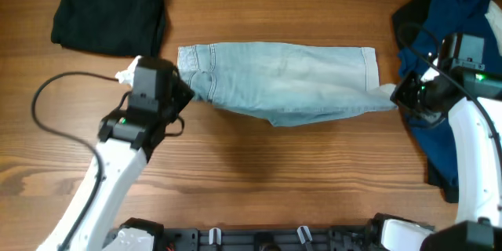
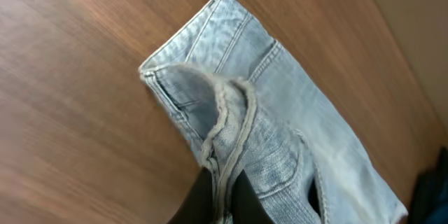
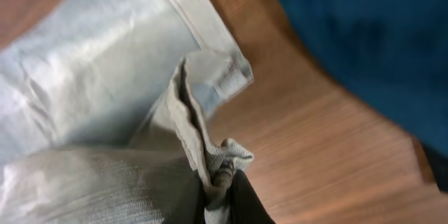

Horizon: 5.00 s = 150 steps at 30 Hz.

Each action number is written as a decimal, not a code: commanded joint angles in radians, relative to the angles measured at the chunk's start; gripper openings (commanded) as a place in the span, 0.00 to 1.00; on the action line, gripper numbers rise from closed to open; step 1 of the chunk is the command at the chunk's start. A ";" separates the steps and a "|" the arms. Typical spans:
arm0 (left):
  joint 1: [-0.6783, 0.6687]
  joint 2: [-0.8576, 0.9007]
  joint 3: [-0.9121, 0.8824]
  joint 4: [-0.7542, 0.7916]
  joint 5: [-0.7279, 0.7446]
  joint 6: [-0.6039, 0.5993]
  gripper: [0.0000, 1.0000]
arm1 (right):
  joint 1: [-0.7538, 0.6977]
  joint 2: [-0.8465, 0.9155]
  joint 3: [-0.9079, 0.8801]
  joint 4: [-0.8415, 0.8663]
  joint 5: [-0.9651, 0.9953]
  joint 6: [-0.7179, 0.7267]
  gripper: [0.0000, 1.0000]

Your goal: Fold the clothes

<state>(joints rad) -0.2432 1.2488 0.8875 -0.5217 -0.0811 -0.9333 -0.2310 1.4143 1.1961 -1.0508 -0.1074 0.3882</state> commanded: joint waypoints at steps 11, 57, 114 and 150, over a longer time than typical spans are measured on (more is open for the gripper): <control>0.013 0.417 0.024 0.803 -0.093 0.014 0.97 | 0.020 0.321 0.008 0.590 -0.174 -0.022 0.20; 0.013 0.443 0.154 0.165 -0.059 0.440 1.00 | 0.179 0.363 -0.192 0.568 0.097 0.243 0.40; 0.010 0.612 0.154 0.363 0.187 0.879 0.98 | 0.137 0.106 -0.103 0.379 -0.119 -0.074 0.96; 0.212 0.450 0.212 -0.126 0.145 0.642 1.00 | 0.179 0.488 -0.103 0.640 -0.153 -0.047 0.15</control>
<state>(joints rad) -0.0494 1.7081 1.0966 -0.6338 0.0437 -0.3412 -0.0547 1.8671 1.0767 -0.4168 -0.3069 0.3424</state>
